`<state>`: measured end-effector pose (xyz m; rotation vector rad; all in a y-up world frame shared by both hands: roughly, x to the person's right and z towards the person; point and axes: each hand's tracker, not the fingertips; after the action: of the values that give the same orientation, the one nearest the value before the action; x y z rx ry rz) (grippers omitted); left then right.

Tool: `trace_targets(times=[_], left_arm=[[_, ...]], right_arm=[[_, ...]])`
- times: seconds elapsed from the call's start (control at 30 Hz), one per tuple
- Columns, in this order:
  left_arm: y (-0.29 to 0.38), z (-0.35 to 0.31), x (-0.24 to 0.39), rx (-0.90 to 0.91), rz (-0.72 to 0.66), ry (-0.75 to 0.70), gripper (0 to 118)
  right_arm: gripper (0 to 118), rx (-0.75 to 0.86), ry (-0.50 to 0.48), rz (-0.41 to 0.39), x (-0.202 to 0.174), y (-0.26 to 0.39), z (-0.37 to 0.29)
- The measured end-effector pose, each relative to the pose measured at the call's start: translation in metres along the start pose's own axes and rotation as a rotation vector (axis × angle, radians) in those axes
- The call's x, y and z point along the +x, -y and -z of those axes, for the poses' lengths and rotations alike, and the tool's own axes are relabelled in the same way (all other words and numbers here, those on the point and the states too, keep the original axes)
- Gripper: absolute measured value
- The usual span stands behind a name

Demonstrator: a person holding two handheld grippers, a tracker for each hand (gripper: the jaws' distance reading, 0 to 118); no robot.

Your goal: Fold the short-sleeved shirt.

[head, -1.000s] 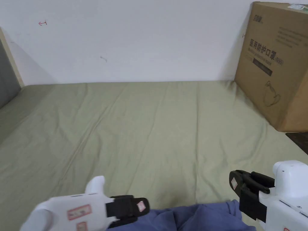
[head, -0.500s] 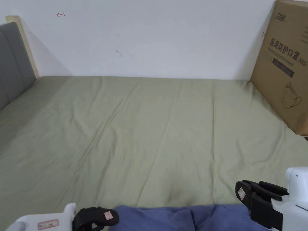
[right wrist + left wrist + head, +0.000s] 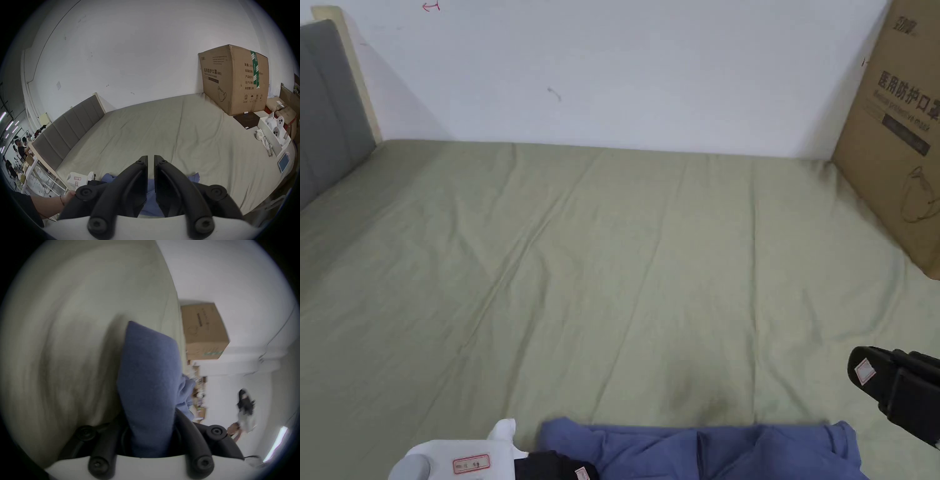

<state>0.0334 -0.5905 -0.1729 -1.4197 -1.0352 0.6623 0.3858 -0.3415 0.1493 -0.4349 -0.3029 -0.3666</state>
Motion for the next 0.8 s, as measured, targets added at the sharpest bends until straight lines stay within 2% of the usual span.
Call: trace_targets(times=[0.03, 0.1, 0.2, 0.3, 0.43, 0.53, 0.57, 0.8], left_arm=[[0.010, 0.021, 0.022, -0.002, 0.078, -0.054, 8], [0.008, 0.008, 0.045, 0.032, 0.162, -0.110, 8], [-0.004, -0.025, 0.062, 0.122, 0.279, -0.320, 8], [-0.004, -0.072, 0.098, 0.245, 0.320, -0.583, 8], [-0.005, -0.111, 0.131, 0.296, 0.374, -0.706, 8], [-0.016, -0.101, 0.143, 0.223, 0.371, -0.674, 8], [0.013, -0.079, 0.173, 0.183, 0.363, -0.646, 8], [0.005, 0.052, 0.191, -0.085, 0.265, -0.460, 8]], right_arm=[[7, -0.002, -0.009, 0.005, 0.000, 0.000, 0.001], [7, -0.007, -0.019, 0.001, -0.001, 0.002, 0.003], [7, -0.014, -0.030, -0.048, -0.006, 0.007, 0.002], [7, -0.019, -0.042, -0.116, -0.011, 0.011, -0.002], [7, -0.018, -0.062, -0.187, -0.019, 0.016, -0.007], [7, -0.016, -0.088, -0.190, -0.019, 0.019, -0.008], [7, -0.014, -0.097, -0.182, -0.019, 0.020, -0.009], [7, -0.009, -0.107, -0.137, -0.010, 0.025, -0.020]])
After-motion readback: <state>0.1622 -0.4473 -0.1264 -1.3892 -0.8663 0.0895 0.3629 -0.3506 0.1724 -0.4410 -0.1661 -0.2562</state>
